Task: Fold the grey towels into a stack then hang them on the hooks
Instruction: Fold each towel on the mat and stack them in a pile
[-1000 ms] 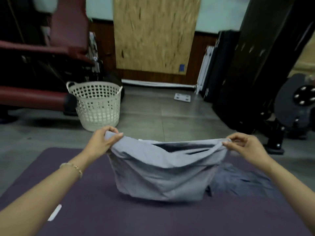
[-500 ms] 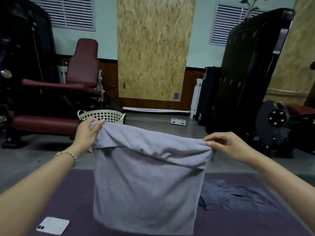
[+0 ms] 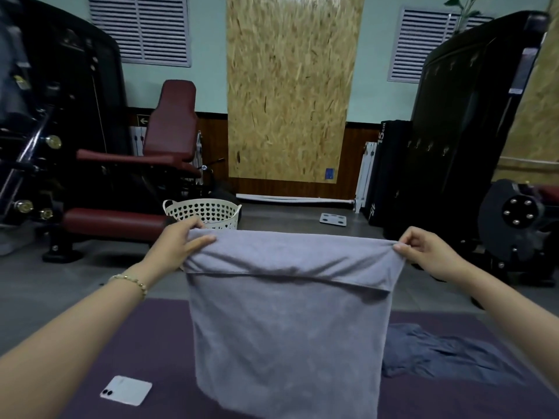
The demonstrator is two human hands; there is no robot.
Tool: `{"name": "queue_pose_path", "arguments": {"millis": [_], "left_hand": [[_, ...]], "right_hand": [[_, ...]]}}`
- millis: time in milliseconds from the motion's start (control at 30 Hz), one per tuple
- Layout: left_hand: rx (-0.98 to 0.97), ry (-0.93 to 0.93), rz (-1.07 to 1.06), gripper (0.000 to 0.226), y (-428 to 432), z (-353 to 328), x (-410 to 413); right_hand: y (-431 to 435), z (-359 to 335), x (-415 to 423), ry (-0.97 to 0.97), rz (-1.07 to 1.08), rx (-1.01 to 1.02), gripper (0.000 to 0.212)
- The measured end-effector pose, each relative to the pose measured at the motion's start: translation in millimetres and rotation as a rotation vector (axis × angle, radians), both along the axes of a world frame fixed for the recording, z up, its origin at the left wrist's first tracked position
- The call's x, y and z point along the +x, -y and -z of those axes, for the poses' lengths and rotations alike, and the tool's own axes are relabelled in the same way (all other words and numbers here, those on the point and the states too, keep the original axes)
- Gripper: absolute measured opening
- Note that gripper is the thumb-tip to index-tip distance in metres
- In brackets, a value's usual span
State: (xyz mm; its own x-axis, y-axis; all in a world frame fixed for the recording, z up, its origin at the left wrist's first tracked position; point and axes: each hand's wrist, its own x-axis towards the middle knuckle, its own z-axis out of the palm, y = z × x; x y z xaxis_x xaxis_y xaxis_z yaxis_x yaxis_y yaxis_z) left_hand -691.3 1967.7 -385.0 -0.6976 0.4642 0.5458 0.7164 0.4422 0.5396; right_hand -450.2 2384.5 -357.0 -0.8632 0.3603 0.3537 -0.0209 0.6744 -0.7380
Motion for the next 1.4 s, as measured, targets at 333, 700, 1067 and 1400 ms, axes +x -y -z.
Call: {"name": "queue_pose_path", "arguments": {"millis": [333,700,1067,1400], "left_hand": [[-0.341,-0.141,0.009,0.045,-10.2,5.2,-4.3],[0.543,0.875,0.165,0.044,-15.8,41.9,-6.8],[0.647,0.664,-0.179,0.017,-63.9,89.9,-36.2],[0.673,0.636,-0.152,0.012,-93.0,123.8,-55.8]], "right_hand": [[-8.4,11.1,3.6,0.316,0.023,0.653,0.021],[-3.3,33.0,-18.6,0.018,-0.1,-0.519,0.008],[-13.3,105.9,-82.5,-0.147,0.255,-0.594,0.015],[-37.9,162.6,-101.9,-0.092,0.349,-0.614,0.019]]}}
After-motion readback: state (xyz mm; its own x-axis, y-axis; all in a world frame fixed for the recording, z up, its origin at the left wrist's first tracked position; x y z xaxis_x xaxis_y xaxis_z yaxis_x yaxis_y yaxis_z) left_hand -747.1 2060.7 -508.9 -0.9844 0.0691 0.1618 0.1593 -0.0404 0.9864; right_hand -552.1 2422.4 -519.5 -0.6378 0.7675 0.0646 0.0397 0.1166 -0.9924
